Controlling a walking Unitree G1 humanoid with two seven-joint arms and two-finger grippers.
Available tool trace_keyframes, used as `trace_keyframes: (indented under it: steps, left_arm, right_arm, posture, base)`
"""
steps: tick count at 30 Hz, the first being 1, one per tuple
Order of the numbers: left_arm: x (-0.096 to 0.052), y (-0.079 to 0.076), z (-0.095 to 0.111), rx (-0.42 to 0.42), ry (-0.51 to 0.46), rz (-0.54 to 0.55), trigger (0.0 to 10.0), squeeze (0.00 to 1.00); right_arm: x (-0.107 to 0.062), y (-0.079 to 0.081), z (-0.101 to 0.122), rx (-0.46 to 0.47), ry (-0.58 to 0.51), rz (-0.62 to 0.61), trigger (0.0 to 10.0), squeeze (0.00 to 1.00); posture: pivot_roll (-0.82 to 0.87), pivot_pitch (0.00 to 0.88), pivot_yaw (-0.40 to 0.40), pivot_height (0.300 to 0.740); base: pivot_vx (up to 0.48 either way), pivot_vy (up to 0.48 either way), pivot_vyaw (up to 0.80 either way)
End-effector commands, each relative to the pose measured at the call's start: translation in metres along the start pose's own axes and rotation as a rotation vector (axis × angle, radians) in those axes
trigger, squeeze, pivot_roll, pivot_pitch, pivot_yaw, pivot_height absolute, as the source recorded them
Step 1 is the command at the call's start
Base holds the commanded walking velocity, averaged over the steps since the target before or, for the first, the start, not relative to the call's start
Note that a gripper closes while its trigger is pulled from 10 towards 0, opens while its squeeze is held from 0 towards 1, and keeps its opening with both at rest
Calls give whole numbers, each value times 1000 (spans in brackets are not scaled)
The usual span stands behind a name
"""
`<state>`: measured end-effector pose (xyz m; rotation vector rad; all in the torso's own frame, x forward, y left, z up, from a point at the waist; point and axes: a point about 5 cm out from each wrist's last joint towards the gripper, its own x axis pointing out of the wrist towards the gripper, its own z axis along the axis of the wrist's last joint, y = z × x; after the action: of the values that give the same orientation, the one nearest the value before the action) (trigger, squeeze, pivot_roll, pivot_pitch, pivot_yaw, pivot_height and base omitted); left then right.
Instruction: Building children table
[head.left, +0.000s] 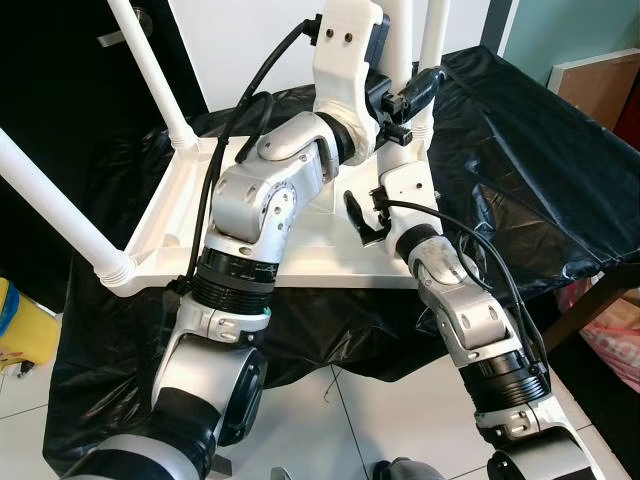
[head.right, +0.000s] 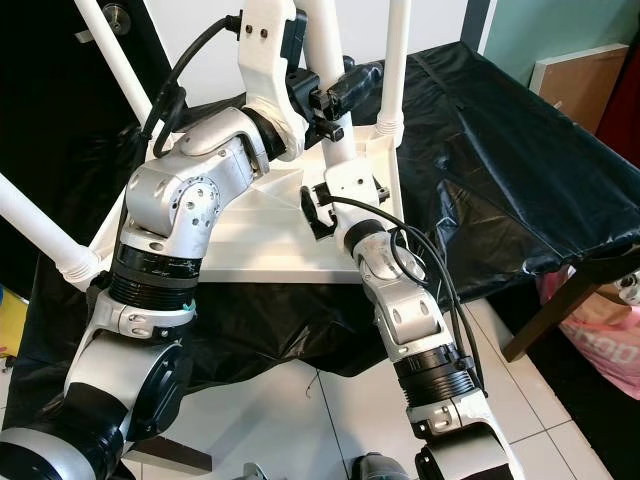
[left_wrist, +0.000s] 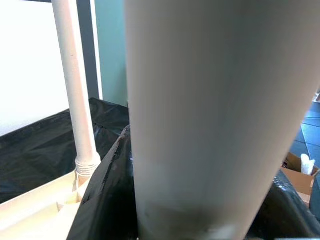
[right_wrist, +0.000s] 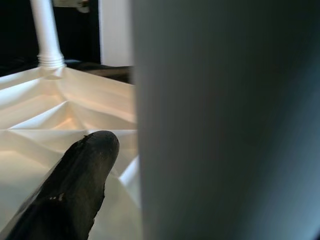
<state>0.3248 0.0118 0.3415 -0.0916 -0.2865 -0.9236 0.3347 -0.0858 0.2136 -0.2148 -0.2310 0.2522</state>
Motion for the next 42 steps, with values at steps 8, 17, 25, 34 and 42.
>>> trace_keyframes:
  steps: [8,17,25,34,42]
  left_arm:
    - [6,-11,12,29,-43,-25,10000,0]
    - [8,-17,9,35,-41,-54,10000,0]
    - [7,-22,6,4,-48,-95,10000,1000]
    - [6,-18,2,4,-52,-70,10000,1000]
    - [1,-9,-5,34,-54,5,10000,0]
  right_arm:
    - [3,7,0,-1,-9,-22,2353,0]
    - [2,8,-2,3,-4,-16,0,0]
    - [2,4,-5,25,16,-49,10000,0]
    - [2,-5,-8,53,34,-104,10000,0]
    - [-2,-19,-10,77,36,-178,10000,0]
  posture:
    - [-142,46,36,740]
    - [-153,43,32,740]
    - [-164,30,40,740]
    - [-173,25,46,740]
    - [-177,32,46,740]
  base:
    - [0,0,0]
    - [0,0,0]
    - [0,0,0]
    - [0,0,0]
    - [0,0,0]
